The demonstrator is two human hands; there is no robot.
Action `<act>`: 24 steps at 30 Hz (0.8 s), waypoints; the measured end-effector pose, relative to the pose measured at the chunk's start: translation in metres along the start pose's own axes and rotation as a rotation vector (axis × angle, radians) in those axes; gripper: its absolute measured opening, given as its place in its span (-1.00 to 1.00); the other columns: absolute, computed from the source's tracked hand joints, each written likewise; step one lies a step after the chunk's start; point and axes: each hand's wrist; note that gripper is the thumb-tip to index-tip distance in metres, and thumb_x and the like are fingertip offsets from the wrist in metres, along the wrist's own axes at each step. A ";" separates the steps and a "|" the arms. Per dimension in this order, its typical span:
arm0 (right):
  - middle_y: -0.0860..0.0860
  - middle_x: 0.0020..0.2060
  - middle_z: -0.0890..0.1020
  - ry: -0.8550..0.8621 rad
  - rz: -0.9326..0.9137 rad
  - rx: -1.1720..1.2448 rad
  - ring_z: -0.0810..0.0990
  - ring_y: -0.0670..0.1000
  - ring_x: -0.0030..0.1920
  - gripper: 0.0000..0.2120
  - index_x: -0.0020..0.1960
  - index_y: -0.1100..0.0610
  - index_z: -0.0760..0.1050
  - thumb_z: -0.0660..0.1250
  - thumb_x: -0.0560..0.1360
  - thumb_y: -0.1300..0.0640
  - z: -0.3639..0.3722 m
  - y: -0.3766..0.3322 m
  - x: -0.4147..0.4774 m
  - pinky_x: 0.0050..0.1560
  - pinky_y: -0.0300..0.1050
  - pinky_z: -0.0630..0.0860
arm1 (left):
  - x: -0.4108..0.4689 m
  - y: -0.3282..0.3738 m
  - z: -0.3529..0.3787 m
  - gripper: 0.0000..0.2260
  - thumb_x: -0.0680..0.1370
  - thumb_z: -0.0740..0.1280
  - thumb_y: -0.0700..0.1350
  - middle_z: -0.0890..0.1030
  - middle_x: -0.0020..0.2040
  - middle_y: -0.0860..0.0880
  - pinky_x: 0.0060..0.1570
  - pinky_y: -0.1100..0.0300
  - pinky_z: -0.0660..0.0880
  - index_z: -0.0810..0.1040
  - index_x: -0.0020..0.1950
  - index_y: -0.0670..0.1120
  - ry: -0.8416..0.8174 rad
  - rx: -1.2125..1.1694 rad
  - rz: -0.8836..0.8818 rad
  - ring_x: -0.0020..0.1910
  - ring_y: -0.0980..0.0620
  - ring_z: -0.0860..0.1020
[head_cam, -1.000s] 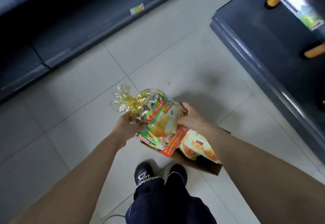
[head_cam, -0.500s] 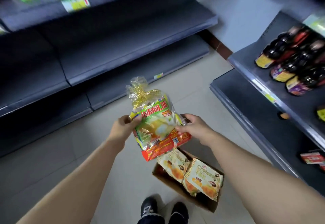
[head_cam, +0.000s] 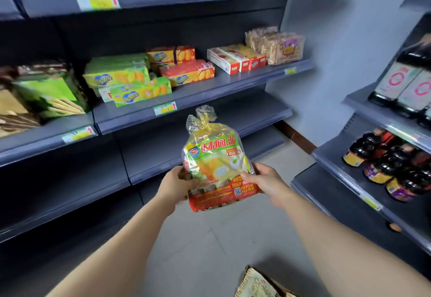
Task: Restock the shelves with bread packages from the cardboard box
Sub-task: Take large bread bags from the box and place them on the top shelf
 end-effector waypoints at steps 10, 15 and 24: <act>0.04 -0.02 0.65 0.191 -0.236 0.138 0.65 0.00 -0.05 -0.64 0.20 0.09 0.44 0.46 0.46 0.18 0.046 -0.133 0.010 -0.16 -0.12 0.56 | 0.030 0.111 -0.089 -0.70 0.46 0.46 -0.18 0.62 -0.03 0.02 -0.01 -0.10 0.60 0.53 0.15 -0.03 0.054 -0.052 0.333 -0.09 -0.03 0.63; 0.06 -0.01 0.68 0.241 -0.333 0.139 0.65 0.06 0.02 -0.82 0.03 0.01 0.52 0.45 0.47 0.14 0.041 -0.190 0.020 0.02 -0.01 0.60 | 0.038 0.171 -0.105 -0.57 0.49 0.44 -0.10 0.58 0.12 0.01 -0.09 0.06 0.57 0.45 0.33 -0.07 0.105 -0.047 0.462 -0.05 0.03 0.58; -0.03 -0.04 0.67 0.284 -0.514 0.201 0.64 -0.04 -0.02 -0.77 0.12 0.02 0.49 0.42 0.49 0.13 -0.005 -0.297 0.052 -0.06 -0.16 0.54 | 0.064 0.290 -0.103 -0.62 0.44 0.48 -0.07 0.62 0.03 0.03 -0.04 -0.02 0.61 0.50 0.22 -0.04 0.180 -0.109 0.662 -0.04 0.00 0.64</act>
Point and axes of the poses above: each hand's wrist, its own x-axis towards the middle knuckle, its own z-axis out of the palm, y = z × x
